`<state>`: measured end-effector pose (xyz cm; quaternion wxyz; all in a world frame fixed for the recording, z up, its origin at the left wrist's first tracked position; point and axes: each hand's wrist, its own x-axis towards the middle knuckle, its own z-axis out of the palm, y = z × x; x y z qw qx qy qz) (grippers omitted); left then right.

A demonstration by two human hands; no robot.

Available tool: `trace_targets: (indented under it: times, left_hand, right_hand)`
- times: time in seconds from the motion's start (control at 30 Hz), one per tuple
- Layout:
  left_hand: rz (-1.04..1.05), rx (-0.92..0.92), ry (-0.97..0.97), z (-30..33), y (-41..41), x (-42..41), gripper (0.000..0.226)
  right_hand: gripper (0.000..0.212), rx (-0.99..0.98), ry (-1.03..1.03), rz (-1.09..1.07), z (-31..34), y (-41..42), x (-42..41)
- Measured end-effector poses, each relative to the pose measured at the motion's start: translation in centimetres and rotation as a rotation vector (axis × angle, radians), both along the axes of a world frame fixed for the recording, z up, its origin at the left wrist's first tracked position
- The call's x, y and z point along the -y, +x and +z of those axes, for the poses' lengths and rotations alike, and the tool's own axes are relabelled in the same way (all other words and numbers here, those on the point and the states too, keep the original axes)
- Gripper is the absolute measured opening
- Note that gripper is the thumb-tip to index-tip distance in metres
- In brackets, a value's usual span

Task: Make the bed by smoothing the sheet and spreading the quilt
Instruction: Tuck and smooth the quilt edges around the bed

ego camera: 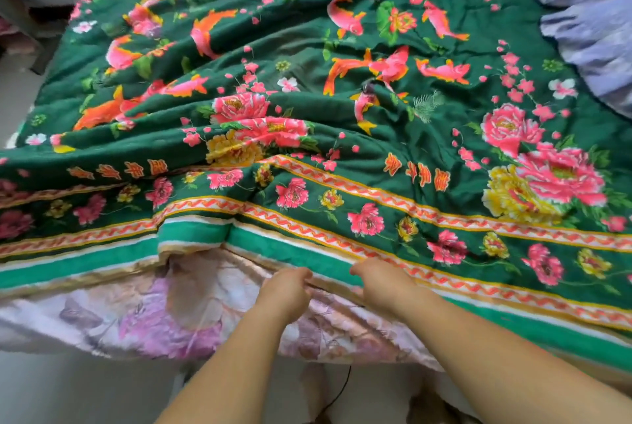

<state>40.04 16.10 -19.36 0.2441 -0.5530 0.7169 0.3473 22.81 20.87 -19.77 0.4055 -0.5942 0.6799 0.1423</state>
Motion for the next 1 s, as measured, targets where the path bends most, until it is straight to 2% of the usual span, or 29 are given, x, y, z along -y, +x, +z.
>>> trace_targets:
  times: [0.13,0.3,0.4,0.53,0.6,0.73,0.8,1.0]
  left_hand:
    - [-0.119,-0.019,-0.033,-2.7,1.3,1.9,0.048]
    - [-0.182,-0.068,-0.080,-5.9,2.0,2.6,0.050]
    - [-0.164,-0.128,-0.037,-7.8,2.3,1.9,0.047]
    - [-0.178,-0.198,-0.094,-7.9,2.8,1.6,0.044]
    - [-0.186,-0.203,-0.162,-7.0,2.7,1.5,0.046]
    - [-0.284,-0.078,-0.462,-4.8,1.8,1.4,0.058]
    - [-0.299,-0.034,-0.552,-3.6,1.2,1.3,0.061]
    - [-0.251,-0.014,-0.451,1.3,-0.7,-0.2,0.027]
  right_hand:
    - [0.036,-0.084,-0.075,-0.026,-4.0,4.0,0.6]
    - [0.063,-0.354,-0.085,0.101,-6.8,5.7,0.8]
    - [0.062,-0.482,-0.115,0.179,-7.8,5.7,1.5]
    - [0.034,-0.416,-0.214,0.144,-7.6,5.4,3.1]
    - [0.031,-0.371,-0.212,0.074,-6.2,4.9,3.0]
    - [0.025,-0.256,-0.239,-0.059,-2.6,3.0,1.7]
    - [0.020,-0.190,-0.255,-0.101,-0.5,2.0,0.6]
    - [0.014,-0.105,-0.335,-0.148,5.1,-0.4,-2.6]
